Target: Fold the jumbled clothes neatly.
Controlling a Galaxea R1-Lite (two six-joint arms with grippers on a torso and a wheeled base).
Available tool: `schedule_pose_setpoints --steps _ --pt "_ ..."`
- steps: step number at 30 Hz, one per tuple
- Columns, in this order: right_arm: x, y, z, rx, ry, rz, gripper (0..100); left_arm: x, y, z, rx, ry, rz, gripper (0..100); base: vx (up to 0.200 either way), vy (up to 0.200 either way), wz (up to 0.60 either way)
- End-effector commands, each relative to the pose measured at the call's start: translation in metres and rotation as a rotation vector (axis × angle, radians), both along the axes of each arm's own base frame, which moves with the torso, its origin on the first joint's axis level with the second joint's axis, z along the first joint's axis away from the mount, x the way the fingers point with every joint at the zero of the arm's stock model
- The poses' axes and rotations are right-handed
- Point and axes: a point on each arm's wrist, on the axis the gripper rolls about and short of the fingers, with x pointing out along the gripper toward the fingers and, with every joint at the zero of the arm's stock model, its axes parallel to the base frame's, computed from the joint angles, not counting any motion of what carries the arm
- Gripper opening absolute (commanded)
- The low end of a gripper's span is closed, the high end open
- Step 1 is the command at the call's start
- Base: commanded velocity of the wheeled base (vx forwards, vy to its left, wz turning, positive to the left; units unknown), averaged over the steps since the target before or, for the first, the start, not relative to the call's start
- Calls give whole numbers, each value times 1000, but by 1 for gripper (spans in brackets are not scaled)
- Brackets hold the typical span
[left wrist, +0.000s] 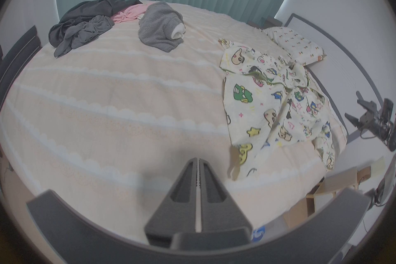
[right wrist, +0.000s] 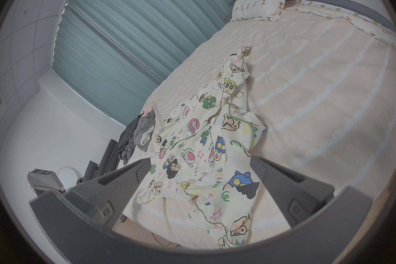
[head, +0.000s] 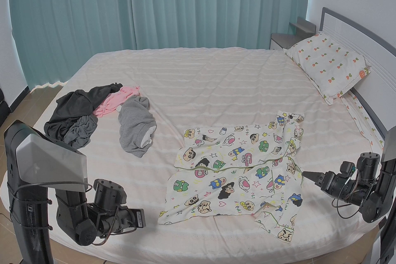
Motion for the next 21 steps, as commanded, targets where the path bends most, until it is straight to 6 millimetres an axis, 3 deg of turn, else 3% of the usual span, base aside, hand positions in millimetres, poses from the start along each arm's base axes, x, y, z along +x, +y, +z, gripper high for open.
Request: schedule_pose_setpoints --steps 1,12,21 --pt "0 0 1 -2 -11 0 100 30 -13 8 -96 -87 37 100 0 0 0" --pt "0 1 0 -1 -8 5 100 129 -56 36 -266 -94 52 100 0 0 0" --pt "-1 1 0 -25 -14 17 100 189 -82 11 -249 -92 19 100 0 0 0"
